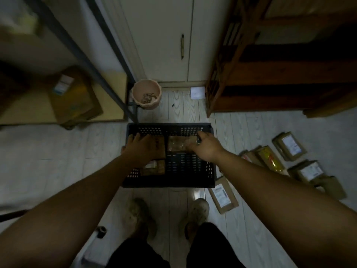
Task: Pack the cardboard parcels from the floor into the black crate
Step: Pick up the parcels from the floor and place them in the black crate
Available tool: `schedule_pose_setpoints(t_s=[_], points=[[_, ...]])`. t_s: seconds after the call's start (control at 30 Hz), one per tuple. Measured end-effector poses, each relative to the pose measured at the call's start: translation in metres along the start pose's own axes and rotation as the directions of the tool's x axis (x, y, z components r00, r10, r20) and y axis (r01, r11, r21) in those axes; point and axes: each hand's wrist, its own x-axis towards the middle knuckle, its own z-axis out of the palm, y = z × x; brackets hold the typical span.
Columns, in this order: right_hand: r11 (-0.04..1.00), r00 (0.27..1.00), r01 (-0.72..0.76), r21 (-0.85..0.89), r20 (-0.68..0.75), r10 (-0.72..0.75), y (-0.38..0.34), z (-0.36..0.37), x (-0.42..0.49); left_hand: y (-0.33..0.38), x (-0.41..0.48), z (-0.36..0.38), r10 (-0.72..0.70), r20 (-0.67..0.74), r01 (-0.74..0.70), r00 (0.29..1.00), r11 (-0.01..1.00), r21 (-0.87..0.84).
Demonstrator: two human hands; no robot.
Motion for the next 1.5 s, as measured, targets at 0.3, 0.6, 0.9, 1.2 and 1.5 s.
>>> schedule_pose_setpoints(t_s=[0.3, 0.6, 0.9, 1.2, 1.5], points=[[0.969, 0.979, 0.110, -0.220, -0.143, -0.144, -0.039, -0.051, -0.159, 0.014, -0.162, -0.057, -0.023, -0.228, 0.002, 0.973, 0.996, -0.094], [0.931, 0.916, 0.056, -0.361, -0.352, -0.192, -0.007, -0.035, -0.331, 0.032, -0.302, -0.052, 0.156, -0.352, -0.194, 0.923, 0.978, -0.076], [0.872, 0.847, -0.043, -0.487, -0.481, -0.227, 0.058, -0.078, -0.475, 0.145, -0.408, -0.042, 0.378, -0.416, -0.421, 0.827, 0.907, -0.012], [0.869, 0.814, -0.208, -0.448, -0.572, -0.100, 0.232, -0.148, -0.576, 0.355, -0.461, 0.047, 0.548, -0.286, -0.580, 0.786, 0.814, -0.036], [0.877, 0.803, -0.350, -0.329, -0.587, 0.101, 0.412, -0.209, -0.643, 0.517, -0.473, 0.129, 0.614, -0.119, -0.622, 0.780, 0.782, -0.045]])
